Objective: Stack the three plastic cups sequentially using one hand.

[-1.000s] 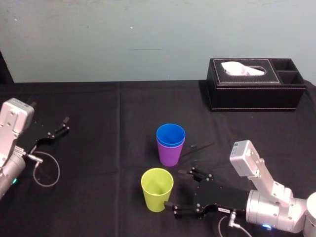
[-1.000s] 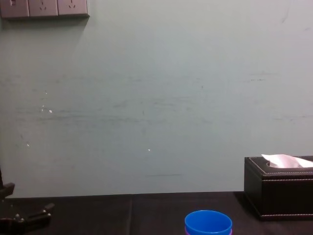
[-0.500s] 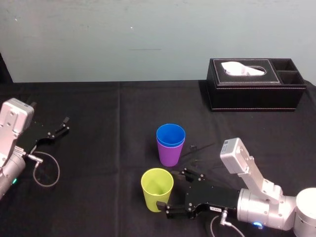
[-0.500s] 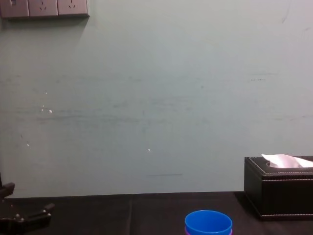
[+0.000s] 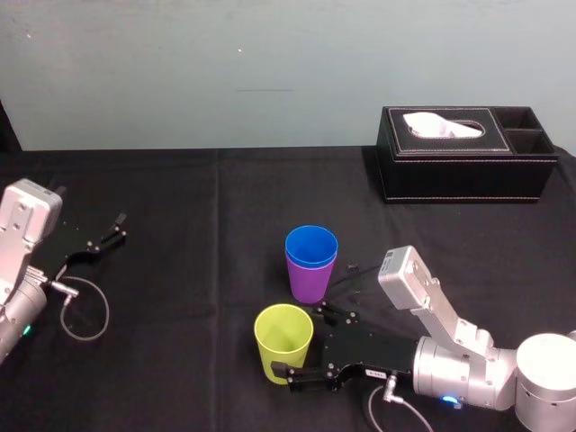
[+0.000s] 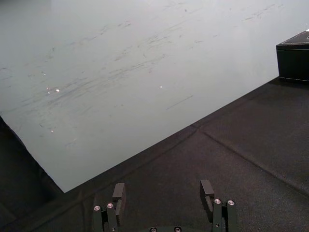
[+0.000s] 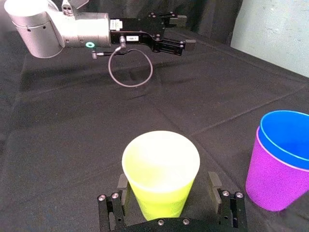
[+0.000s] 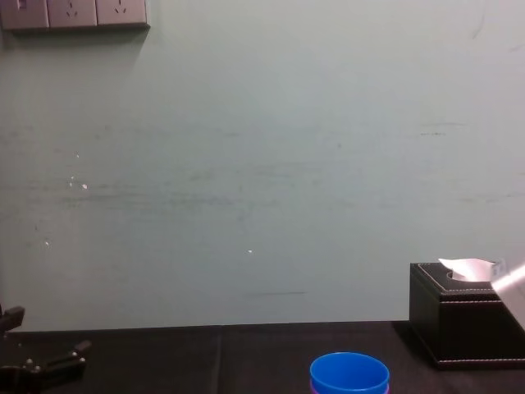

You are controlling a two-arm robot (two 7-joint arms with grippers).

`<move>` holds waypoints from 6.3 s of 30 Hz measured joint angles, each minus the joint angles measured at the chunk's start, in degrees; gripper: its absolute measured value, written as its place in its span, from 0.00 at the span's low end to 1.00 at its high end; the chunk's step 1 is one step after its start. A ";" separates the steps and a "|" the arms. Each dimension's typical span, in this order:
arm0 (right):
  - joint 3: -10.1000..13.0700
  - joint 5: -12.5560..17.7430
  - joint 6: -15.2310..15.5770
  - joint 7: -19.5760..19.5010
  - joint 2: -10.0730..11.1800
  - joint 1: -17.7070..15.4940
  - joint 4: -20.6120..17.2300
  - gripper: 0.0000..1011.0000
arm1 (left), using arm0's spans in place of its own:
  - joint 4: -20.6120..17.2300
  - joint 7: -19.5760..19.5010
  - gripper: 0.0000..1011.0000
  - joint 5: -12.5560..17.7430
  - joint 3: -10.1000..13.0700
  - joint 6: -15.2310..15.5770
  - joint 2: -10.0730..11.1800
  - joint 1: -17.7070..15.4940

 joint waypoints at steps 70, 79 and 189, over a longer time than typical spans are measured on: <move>5.38 1.02 9.61 -7.28 4.13 -3.73 -14.87 0.71 | 0.00 0.00 1.00 0.00 0.00 0.00 0.00 0.00; 8.14 1.89 11.10 -9.75 4.62 -3.27 -17.92 0.72 | 0.00 0.00 1.00 0.00 0.00 0.00 0.00 0.00; 5.48 -2.04 15.06 -11.44 -3.84 7.34 -3.28 0.99 | 0.00 0.00 1.00 0.00 0.00 0.00 0.00 0.00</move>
